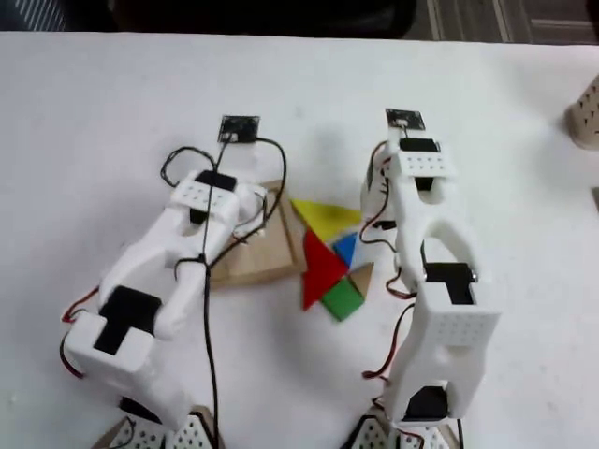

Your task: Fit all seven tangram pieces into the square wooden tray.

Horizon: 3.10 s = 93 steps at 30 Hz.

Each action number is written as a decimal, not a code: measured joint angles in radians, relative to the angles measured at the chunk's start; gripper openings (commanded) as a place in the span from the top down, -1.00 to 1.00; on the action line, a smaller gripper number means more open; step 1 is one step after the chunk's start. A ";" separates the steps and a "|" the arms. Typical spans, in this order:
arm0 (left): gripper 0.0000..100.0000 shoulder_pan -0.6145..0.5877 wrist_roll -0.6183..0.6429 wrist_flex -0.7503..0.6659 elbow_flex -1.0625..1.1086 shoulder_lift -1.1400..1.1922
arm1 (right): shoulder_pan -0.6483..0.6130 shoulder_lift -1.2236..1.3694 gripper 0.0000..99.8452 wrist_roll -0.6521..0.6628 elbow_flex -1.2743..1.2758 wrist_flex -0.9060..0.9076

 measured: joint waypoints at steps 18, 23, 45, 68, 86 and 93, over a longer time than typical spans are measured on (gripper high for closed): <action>0.91 -0.066 0.000 -0.112 -0.068 0.055 | -0.012 0.000 0.97 0.000 0.008 0.000; 0.91 -0.064 0.000 -0.110 -0.091 0.080 | -0.008 0.000 0.97 0.000 0.008 0.000; 0.96 -0.063 0.034 0.112 -0.117 0.083 | -0.009 0.000 0.97 0.038 0.008 0.000; 0.96 -0.101 -0.190 -0.117 0.296 -0.249 | -0.012 0.000 0.97 0.038 0.008 0.000; 0.96 -0.094 -0.250 -0.109 0.384 -0.284 | -0.025 0.000 0.97 0.038 0.008 0.000; 0.96 -0.081 -0.250 -0.066 0.456 -0.367 | -0.040 0.000 0.97 0.038 0.008 0.000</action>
